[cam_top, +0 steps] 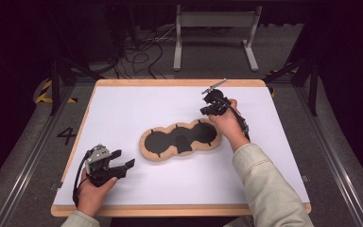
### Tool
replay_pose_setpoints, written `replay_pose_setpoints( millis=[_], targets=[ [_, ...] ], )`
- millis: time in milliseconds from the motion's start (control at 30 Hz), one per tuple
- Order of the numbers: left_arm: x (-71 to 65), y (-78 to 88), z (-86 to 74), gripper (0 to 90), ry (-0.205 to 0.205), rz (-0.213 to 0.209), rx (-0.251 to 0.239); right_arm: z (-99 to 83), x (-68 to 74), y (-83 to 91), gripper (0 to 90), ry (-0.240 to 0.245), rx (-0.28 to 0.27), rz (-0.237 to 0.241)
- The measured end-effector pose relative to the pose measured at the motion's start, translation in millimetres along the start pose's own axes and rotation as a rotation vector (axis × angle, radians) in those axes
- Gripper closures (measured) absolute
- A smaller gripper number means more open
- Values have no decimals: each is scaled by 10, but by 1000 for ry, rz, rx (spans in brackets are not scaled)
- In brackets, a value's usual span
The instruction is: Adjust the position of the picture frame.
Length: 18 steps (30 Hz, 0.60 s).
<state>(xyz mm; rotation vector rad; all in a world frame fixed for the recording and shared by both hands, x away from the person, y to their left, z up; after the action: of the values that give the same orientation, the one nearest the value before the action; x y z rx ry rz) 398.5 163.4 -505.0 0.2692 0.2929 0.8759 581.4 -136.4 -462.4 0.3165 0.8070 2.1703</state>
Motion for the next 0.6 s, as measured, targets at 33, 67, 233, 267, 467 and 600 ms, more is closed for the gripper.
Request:
replay_pose_setpoints(
  millis=[33,67,233,267,467,600],
  targets=[
    [-1,0,-2,317,-1,-1,0,-15,-8,-41,900,-5,8,-5],
    [-7,-2,-8,316,3,-4,3,-26,-22,-80,900,-11,10,-12],
    [-41,-38,-45,308,2,-20,27,-131,-85,-245,900,-57,42,-43],
    [-44,-41,-42,305,2,-19,26,-169,-84,-286,900,-69,54,-38],
    [-32,-48,-41,302,13,-15,24,-239,-53,-302,900,-59,97,-29],
    [-43,-60,-34,300,14,-19,25,-300,-17,-219,900,-43,143,-31]
  ],
)
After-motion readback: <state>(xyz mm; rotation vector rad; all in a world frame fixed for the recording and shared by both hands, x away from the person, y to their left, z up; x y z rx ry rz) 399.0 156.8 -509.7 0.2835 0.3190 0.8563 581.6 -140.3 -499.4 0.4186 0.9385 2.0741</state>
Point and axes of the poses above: each handheld gripper's, and its own axes: y roughly backward along the jaws, z roughly out of its top, x roughly to its left, the point moved 9 cm from there along -y, roughly forward along the jaws, and after that the axes turned 13 degrees about -x, right-handed, at the moved point
